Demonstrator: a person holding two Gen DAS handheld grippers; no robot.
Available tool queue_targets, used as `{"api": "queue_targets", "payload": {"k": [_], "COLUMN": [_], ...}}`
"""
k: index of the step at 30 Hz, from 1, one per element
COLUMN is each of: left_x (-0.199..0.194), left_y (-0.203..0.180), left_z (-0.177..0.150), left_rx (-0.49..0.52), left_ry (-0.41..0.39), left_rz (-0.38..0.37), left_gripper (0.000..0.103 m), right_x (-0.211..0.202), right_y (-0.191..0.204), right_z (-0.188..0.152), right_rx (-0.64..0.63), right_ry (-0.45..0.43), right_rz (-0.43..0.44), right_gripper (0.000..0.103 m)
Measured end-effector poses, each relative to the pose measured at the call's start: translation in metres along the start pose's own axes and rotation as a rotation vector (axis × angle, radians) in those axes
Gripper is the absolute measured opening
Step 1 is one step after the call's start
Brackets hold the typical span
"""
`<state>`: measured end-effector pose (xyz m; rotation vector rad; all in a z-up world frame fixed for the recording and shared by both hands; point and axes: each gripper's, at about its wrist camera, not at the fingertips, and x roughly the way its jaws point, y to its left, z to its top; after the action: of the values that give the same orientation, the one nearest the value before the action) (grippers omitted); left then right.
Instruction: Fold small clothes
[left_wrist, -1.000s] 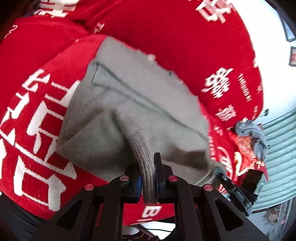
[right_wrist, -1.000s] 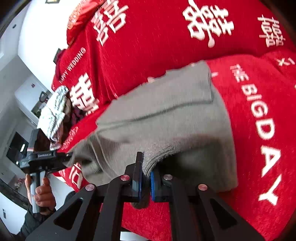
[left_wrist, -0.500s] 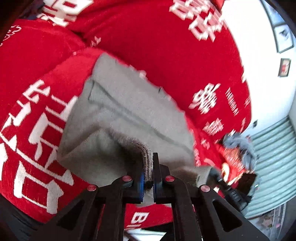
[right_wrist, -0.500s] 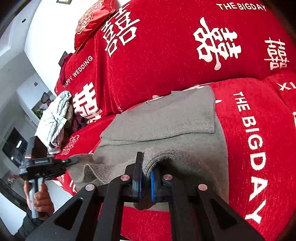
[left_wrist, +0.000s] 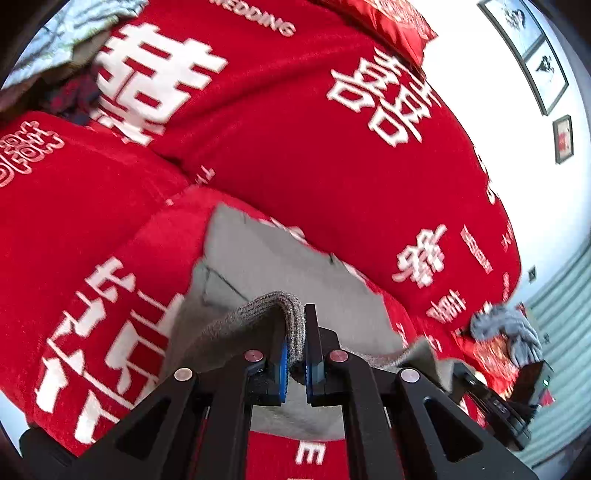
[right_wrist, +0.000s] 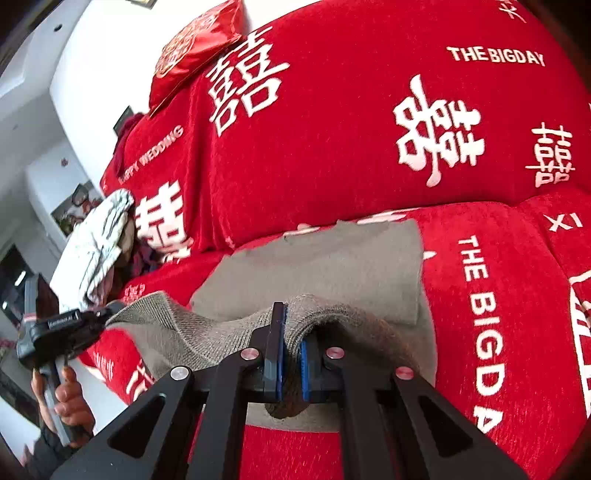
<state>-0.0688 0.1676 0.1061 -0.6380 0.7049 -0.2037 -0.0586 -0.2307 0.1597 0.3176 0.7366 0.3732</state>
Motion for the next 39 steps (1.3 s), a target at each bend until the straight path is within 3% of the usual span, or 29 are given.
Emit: {"api": "queue_targets", "payload": {"k": [18,24,39], "left_x": [0.021,0.036,0.108], "left_y": [-0.01,-0.011,-0.023], "left_z": [0.034,0.044,0.057], "left_rx": [-0.025,-0.023,0.069], "left_ry": [-0.047,-0.036,0.052], "left_rz": [0.08,0.11,0.264], "left_gripper": [0.007,0.007,0.007], "right_x": [0.021,0.036,0.088], "right_y": [0.003,-0.004,-0.036], "right_z": [0.045,0.052,0.062], "right_rx": [0.008,0.018,0.079], "right_ry": [-0.014,0.002,0.096], "right_rz": [-0.059,-0.084,-0.165], "right_gripper": [0.007,0.007,0.007]}}
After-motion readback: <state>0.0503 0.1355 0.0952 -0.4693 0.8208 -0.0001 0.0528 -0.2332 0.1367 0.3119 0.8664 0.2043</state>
